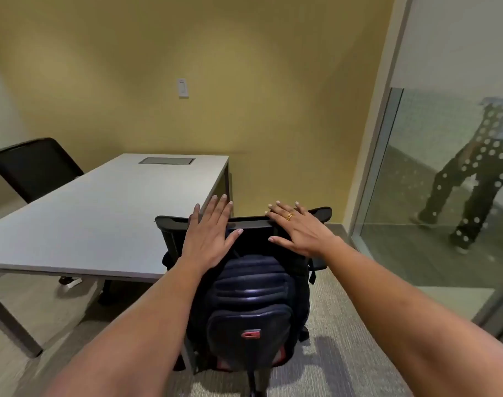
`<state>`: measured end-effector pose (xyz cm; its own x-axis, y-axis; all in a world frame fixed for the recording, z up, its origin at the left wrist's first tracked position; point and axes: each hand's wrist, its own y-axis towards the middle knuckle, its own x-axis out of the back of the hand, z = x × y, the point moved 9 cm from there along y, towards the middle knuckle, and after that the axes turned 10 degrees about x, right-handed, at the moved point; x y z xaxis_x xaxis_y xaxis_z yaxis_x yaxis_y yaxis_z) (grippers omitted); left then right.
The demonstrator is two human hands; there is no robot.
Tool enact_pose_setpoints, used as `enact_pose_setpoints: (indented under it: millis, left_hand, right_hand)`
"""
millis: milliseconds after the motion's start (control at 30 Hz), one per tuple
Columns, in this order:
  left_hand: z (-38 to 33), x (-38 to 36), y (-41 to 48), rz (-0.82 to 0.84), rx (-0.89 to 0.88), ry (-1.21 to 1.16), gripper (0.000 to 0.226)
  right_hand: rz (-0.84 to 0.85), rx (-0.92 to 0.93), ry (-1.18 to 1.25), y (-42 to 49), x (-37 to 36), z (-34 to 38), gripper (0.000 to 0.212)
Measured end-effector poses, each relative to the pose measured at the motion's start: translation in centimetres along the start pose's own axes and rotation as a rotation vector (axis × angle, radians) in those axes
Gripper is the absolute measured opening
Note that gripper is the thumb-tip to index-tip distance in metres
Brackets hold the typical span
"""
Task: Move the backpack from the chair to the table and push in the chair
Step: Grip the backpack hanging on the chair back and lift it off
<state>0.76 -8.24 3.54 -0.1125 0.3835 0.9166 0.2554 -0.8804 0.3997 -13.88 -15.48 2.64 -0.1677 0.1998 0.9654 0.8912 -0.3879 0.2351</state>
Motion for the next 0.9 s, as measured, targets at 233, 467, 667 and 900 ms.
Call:
enact_pose_setpoints:
  millis: [233, 467, 667, 900]
  left_hand:
    - [-0.5, -1.3, 1.6, -0.041, -0.039, -0.005, 0.069]
    - [-0.5, -1.0, 1.2, -0.058, -0.011, -0.026, 0.078]
    - [-0.7, -0.4, 1.1, -0.044, 0.021, -0.029, 0.081]
    - [-0.8, -0.1, 1.0, -0.064, 0.060, -0.054, 0.075]
  right_hand:
    - [0.014, 0.048, 0.029, 0.4, 0.0, -1.1, 0.072]
    - [0.083, 0.079, 0.133, 1.1, 0.0, -2.6, 0.076]
    - [0.149, 0.177, 0.217, 1.9, -0.2, -3.9, 0.077]
    - [0.003, 0.214, 0.305, 1.9, -0.1, -4.2, 0.071]
